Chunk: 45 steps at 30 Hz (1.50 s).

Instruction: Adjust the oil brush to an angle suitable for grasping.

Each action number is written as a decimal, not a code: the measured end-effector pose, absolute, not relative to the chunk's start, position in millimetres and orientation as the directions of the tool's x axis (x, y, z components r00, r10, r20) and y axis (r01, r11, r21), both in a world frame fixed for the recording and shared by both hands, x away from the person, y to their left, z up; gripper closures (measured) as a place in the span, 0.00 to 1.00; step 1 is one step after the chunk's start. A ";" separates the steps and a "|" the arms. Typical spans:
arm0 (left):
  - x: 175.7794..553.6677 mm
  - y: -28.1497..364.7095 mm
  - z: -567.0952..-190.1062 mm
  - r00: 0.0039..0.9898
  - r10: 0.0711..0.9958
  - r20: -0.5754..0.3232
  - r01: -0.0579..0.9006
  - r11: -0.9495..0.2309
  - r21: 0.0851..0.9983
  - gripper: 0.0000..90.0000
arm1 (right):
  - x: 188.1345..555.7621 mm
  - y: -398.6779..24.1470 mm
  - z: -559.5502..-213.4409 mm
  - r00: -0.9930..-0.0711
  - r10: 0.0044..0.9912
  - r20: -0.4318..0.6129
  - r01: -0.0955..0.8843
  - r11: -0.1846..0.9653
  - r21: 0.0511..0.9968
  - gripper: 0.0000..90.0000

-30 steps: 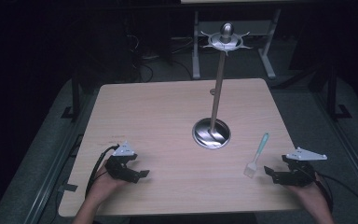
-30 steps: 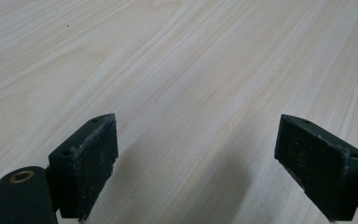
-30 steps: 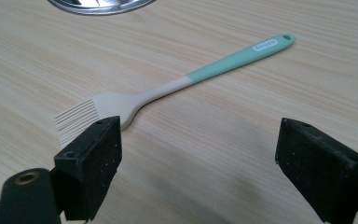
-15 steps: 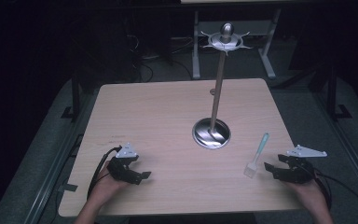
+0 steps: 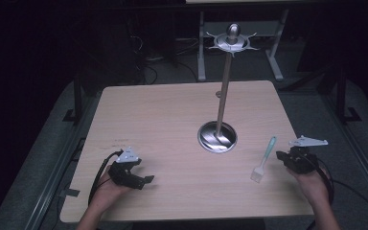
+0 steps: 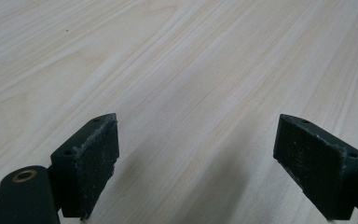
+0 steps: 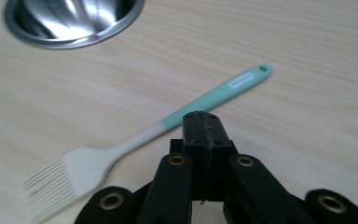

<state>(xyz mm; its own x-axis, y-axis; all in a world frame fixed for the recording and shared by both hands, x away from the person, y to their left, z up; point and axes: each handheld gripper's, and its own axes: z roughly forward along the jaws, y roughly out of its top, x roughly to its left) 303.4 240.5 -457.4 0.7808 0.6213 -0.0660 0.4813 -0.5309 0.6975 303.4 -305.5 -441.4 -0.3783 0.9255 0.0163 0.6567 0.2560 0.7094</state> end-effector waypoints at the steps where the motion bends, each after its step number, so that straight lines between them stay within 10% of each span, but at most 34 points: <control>1: 303.8 239.0 -457.7 0.784 0.617 -0.064 0.479 -0.536 0.696 0.15 | 307.9 -305.0 -441.5 -0.365 0.931 0.006 0.660 0.255 0.706 1.00; 45: 300.7 242.7 -460.7 0.788 0.613 -0.056 0.471 -0.542 0.697 0.15 | 381.6 -318.1 -469.5 -0.305 0.952 -0.013 0.690 0.230 0.686 1.00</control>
